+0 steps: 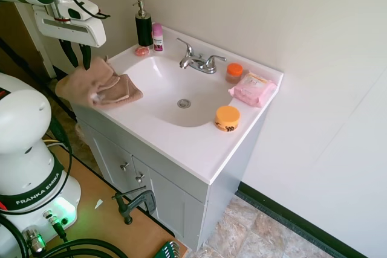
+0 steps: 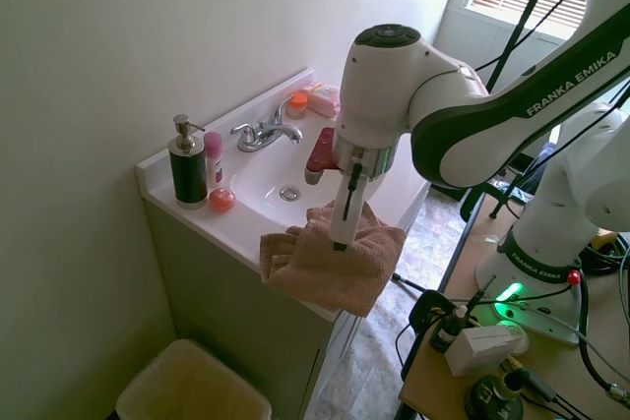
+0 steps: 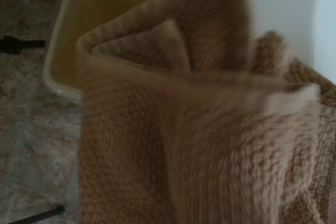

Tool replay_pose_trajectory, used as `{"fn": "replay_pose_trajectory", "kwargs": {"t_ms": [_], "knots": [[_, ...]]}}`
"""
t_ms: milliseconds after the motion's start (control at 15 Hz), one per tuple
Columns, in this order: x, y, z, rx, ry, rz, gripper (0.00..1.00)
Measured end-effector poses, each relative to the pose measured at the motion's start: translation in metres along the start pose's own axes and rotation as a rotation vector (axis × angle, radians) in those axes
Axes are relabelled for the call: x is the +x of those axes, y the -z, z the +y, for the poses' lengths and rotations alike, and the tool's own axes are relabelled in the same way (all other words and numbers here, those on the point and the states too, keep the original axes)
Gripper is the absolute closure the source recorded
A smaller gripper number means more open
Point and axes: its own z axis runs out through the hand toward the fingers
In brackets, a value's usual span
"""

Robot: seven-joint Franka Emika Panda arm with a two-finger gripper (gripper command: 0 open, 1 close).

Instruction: Wipe the sink

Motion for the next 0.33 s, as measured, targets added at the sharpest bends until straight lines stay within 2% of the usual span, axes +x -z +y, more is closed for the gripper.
{"fn": "replay_pose_trajectory", "kwargs": {"t_ms": [133,333], "knots": [[0.015,0.000,0.004,0.002,-0.017,0.020,0.00],[0.065,0.018,0.018,0.029,-0.090,0.050,0.00]]}}
